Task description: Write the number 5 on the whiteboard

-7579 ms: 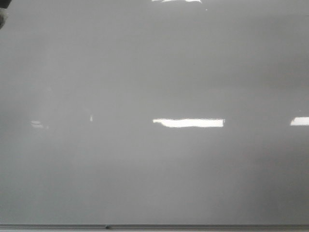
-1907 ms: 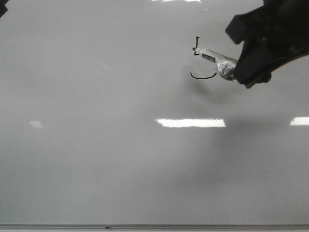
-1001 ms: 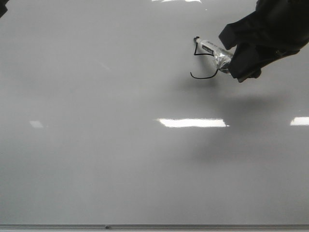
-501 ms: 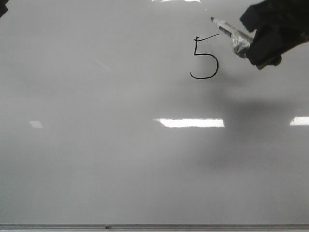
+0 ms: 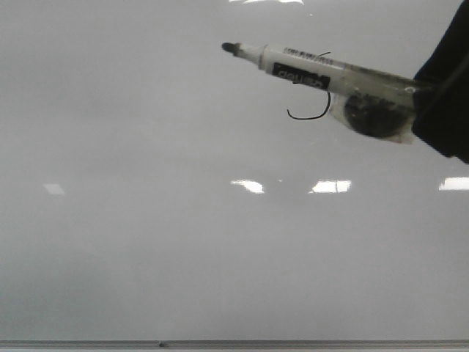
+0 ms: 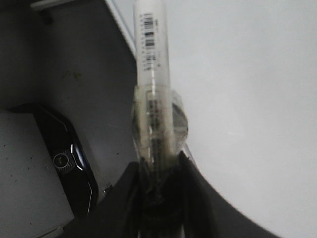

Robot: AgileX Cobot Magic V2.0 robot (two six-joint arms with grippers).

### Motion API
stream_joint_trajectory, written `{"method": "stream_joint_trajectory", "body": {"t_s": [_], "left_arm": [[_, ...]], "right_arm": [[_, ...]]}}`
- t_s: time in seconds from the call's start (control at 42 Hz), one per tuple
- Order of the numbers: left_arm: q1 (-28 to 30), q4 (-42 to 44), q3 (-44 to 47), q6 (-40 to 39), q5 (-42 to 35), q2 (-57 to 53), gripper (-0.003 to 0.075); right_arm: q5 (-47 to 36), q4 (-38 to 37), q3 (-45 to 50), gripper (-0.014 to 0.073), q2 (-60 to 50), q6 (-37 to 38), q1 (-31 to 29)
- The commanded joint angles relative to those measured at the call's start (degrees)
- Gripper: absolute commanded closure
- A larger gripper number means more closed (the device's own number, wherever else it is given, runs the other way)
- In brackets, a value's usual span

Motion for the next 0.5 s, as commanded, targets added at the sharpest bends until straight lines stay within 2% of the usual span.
{"method": "stream_joint_trajectory", "body": {"t_s": [0.0,0.191,0.405,0.477], "left_arm": [[-3.9,-1.5,-3.0,2.0,-1.8,1.5,0.0111],[-9.2,-1.5,-5.2,4.5,-1.0,8.5,0.0111],[-12.5,-1.6,-7.3,5.4,-1.4,16.4,0.0118],[-12.5,-1.7,-7.4,5.4,-2.2,17.7,0.0143]], "right_arm": [[-0.6,-0.5,-1.4,0.0662,-1.1,-1.5,3.1],[0.7,-0.3,-1.4,0.0662,-1.1,-1.5,7.3],[0.5,0.1,-1.4,0.0662,-1.1,-1.5,7.5],[0.4,0.1,-1.4,0.0662,-1.1,-1.5,7.5]]}}
